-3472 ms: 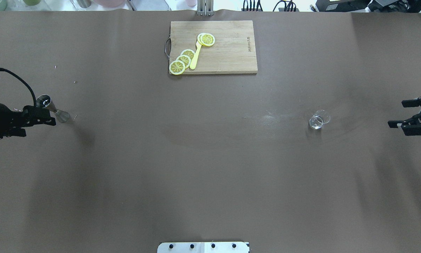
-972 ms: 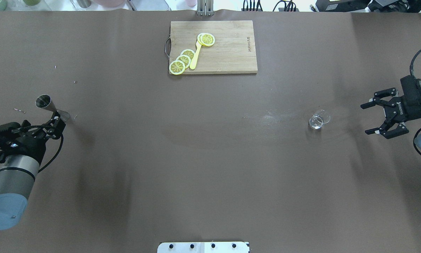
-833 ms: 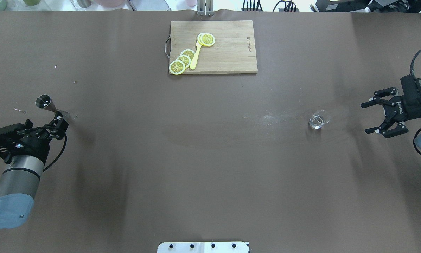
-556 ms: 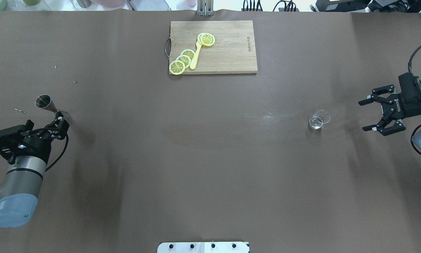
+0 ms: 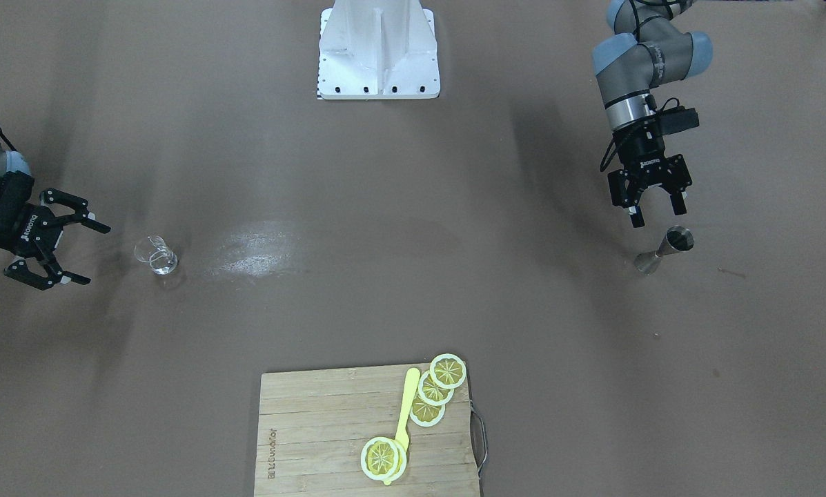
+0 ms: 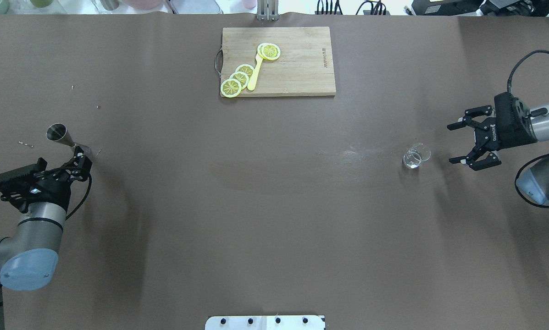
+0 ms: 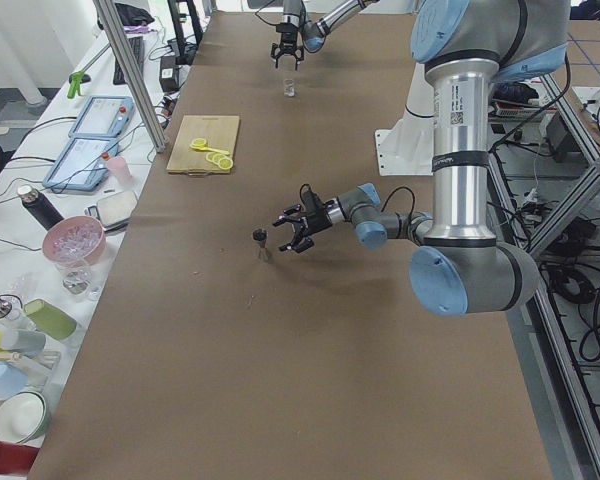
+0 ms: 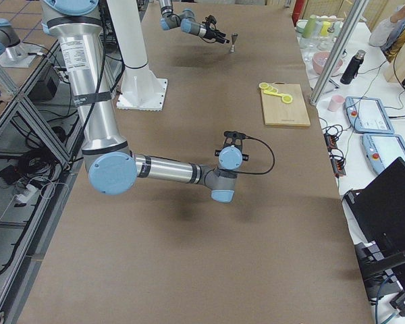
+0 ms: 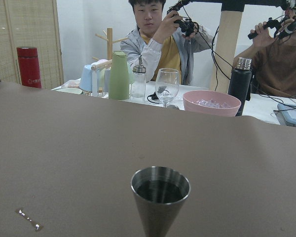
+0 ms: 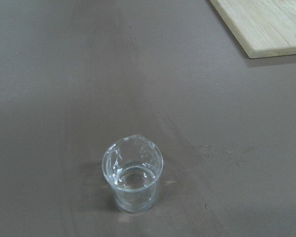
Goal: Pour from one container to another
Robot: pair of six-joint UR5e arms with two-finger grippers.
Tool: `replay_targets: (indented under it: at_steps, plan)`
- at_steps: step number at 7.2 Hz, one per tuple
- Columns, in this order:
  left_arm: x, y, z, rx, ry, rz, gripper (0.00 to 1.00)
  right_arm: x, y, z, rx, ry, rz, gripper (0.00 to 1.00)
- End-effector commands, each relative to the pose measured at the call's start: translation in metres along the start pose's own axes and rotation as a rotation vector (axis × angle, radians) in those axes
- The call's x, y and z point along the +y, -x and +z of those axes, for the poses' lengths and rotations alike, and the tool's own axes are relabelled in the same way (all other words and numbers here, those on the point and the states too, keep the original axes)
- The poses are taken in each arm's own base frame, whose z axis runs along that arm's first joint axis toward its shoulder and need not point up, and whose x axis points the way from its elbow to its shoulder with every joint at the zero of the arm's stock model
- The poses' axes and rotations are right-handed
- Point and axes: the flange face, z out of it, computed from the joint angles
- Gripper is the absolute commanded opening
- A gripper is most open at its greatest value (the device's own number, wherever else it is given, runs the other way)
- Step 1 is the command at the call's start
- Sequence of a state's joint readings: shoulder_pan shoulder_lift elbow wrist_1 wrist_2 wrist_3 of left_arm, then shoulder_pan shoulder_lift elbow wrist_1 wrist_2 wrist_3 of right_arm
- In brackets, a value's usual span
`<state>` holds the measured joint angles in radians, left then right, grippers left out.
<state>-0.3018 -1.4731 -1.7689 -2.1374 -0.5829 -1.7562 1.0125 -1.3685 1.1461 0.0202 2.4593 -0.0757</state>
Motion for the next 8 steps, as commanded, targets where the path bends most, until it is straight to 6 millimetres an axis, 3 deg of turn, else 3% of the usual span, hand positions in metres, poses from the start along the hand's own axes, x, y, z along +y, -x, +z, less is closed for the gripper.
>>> replay_targets:
  at_steps: [1, 2, 4, 8]
  plan:
    - [0.003, -0.004, 0.009, -0.004, -0.051, 0.005, 0.97, -0.005, 0.013, 0.025, -0.025, 0.003, 0.007, 0.98]
    - [0.004, -0.009, 0.010, -0.004, -0.053, 0.004, 0.97, -0.009, 0.016, 0.030, -0.035, -0.003, 0.038, 0.98]
    - [0.023, -0.016, 0.023, -0.016, -0.061, 0.022, 0.97, -0.013, 0.022, 0.040, -0.052, -0.004, 0.034, 0.98]
    - [0.023, -0.008, 0.041, -0.037, -0.129, 0.044, 0.93, -0.014, 0.024, 0.053, -0.050, -0.001, 0.031, 0.95]
